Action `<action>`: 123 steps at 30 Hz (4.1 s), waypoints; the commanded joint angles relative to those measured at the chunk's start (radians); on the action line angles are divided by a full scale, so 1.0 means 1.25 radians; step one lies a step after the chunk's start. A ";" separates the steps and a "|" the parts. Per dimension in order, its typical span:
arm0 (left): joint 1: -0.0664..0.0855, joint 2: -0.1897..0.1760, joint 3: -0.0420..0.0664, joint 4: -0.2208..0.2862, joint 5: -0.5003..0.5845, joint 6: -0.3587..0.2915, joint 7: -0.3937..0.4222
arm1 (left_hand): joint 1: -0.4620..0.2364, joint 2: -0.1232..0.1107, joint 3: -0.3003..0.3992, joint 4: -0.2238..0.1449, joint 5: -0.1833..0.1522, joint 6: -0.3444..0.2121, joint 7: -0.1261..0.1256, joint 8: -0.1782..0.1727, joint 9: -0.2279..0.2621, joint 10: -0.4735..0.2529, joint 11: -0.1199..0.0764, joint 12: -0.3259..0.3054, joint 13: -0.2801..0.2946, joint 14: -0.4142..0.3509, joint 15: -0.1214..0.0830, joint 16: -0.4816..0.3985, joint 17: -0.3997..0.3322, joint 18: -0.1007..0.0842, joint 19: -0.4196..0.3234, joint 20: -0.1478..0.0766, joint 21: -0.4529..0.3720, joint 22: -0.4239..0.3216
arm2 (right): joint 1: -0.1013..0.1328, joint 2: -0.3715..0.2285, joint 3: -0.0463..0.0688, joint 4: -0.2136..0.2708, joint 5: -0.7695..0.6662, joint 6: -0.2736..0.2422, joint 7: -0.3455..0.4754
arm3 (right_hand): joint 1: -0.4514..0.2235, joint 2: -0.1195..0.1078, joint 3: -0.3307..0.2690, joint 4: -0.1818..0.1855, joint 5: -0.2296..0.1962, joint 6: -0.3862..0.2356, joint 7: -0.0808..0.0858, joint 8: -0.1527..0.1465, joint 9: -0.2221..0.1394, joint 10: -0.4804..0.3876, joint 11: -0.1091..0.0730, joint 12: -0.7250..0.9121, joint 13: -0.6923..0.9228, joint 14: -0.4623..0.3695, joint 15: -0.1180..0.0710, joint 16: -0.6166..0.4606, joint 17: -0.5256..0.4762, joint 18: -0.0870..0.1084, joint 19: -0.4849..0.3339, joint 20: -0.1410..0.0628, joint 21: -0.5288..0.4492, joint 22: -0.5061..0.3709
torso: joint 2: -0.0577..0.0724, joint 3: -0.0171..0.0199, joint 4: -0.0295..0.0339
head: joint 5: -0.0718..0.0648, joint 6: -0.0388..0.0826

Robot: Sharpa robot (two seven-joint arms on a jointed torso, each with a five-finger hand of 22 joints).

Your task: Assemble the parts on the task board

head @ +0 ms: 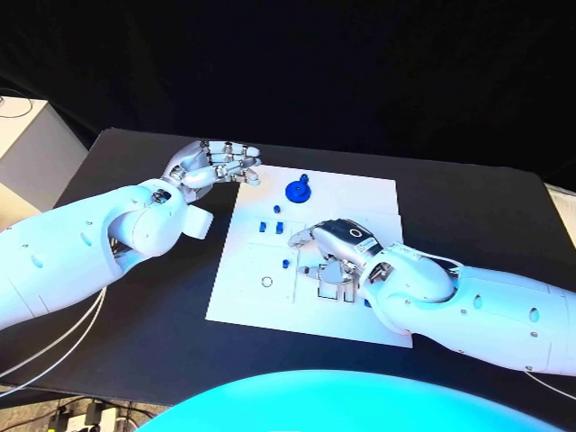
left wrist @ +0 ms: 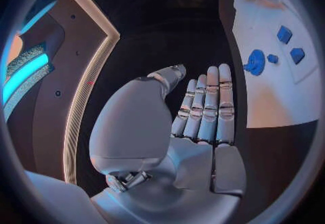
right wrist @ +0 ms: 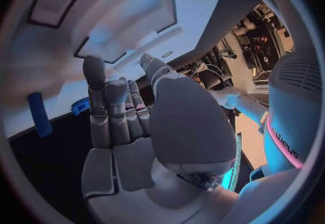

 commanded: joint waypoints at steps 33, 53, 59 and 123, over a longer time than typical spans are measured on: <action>-0.009 0.009 0.001 -0.016 -0.005 0.025 0.005 | 0.005 0.007 -0.002 -0.003 0.001 -0.005 0.024 0.006 -0.001 -0.007 -0.001 0.006 0.000 -0.005 0.000 -0.004 0.003 -0.013 -0.008 0.001 -0.004 -0.001 | 0.111 -0.141 0.022 -0.022 0.043 0.238 0.069 | 0.005 -0.034 0.015 0.054 0.018 0.037 -0.026 0.000 -0.007 0.077 -0.027 0.024 0.000 0.126 -0.025 0.127 0.209 -0.034 0.123 -0.022 0.213 0.217 | -0.005 0.0007 -0.0063 | -0.030 0.019; -0.010 0.009 0.001 -0.017 0.008 0.031 0.002 | 0.003 0.009 -0.002 -0.001 0.001 -0.005 0.025 0.007 -0.002 -0.008 0.000 0.007 0.001 -0.005 0.000 -0.004 0.004 -0.013 -0.008 0.002 -0.005 -0.001 | 0.098 -0.112 0.019 -0.033 0.030 0.215 0.061 | 0.018 -0.010 0.131 0.077 0.007 0.124 -0.034 0.041 0.009 0.186 -0.041 0.032 0.002 0.140 -0.038 0.140 0.243 -0.048 0.155 -0.034 0.282 0.291 | -0.005 0.0013 -0.0072 | -0.030 0.013; -0.010 0.008 0.001 -0.019 0.022 0.032 0.000 | 0.003 0.009 -0.002 -0.001 0.001 -0.005 0.025 0.007 -0.002 -0.008 0.000 0.007 0.001 -0.005 0.000 -0.004 0.004 -0.013 -0.008 0.002 -0.005 -0.001 | 0.096 -0.110 0.019 -0.032 0.021 0.200 0.050 | 0.016 0.002 0.173 0.063 -0.011 0.147 -0.044 0.061 0.024 0.221 -0.051 0.024 0.004 0.151 -0.046 0.159 0.280 -0.057 0.169 -0.042 0.325 0.336 | -0.005 0.0018 -0.0069 | -0.031 0.012; -0.017 0.033 0.001 -0.031 0.018 0.040 0.002 | -0.001 0.011 -0.003 0.003 0.001 -0.008 0.025 0.008 -0.002 -0.010 0.000 0.009 0.001 -0.007 0.001 -0.006 0.007 -0.013 -0.009 0.003 -0.007 -0.003 | 0.027 0.056 0.017 0.079 -0.030 0.090 0.033 | -0.006 0.018 0.306 -0.060 -0.067 0.161 -0.048 0.111 0.084 0.310 -0.065 -0.008 0.028 0.153 -0.058 0.166 0.295 -0.071 0.185 -0.053 0.399 0.418 | -0.005 0.0001 -0.0068 | 0.002 0.008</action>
